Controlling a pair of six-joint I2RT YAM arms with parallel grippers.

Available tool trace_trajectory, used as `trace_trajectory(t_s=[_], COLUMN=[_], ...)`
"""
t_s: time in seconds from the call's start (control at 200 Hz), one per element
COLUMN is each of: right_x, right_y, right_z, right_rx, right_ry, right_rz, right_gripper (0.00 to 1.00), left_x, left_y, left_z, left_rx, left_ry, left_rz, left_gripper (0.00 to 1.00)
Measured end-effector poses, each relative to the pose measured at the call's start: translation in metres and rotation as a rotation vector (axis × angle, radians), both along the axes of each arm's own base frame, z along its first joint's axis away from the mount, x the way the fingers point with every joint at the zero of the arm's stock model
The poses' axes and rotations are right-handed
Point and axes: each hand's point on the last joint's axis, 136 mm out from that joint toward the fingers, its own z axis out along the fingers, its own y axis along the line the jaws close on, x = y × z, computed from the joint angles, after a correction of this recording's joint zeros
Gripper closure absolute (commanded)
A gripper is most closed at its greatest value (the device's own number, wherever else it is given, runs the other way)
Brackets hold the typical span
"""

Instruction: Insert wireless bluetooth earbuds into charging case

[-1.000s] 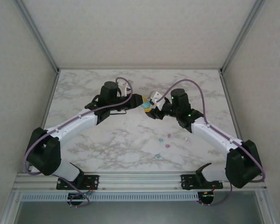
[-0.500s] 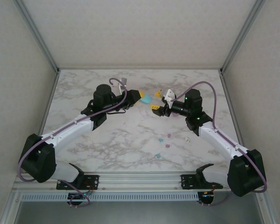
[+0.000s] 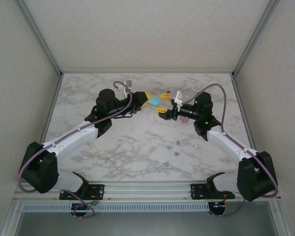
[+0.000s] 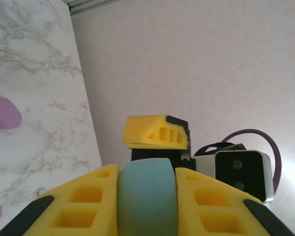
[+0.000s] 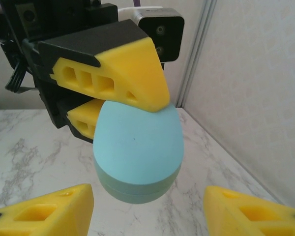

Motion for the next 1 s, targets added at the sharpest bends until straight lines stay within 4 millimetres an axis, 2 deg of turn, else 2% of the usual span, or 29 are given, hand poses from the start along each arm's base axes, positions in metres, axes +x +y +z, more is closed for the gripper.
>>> trace_trajectory(t_s=[0.285, 0.531, 0.766, 0.871, 0.946, 1.001], right_x=[0.0, 0.0, -0.001, -0.001, -0.001, -0.001], right_y=[0.006, 0.008, 0.009, 0.009, 0.01, 0.01], right_z=[0.017, 0.019, 0.02, 0.02, 0.02, 0.02], right_rx=[0.037, 0.048, 0.056, 0.058, 0.058, 0.061], right_ry=[-0.025, -0.019, -0.008, -0.003, -0.002, 0.003], right_rz=[0.029, 0.035, 0.038, 0.04, 0.041, 0.041], right_gripper=[0.46, 0.44, 0.48, 0.53, 0.58, 0.6], left_x=[0.0, 0.0, 0.0, 0.0, 0.001, 0.002], left_y=[0.001, 0.001, 0.001, 0.001, 0.002, 0.002], left_z=[0.006, 0.007, 0.006, 0.007, 0.008, 0.008], left_rx=[-0.02, -0.028, -0.03, -0.034, -0.034, -0.034], left_ry=[0.001, 0.006, 0.007, 0.002, 0.002, 0.001], left_rz=[0.004, 0.009, 0.011, 0.014, 0.018, 0.024], left_gripper=[0.83, 0.83, 0.83, 0.83, 0.78, 0.68])
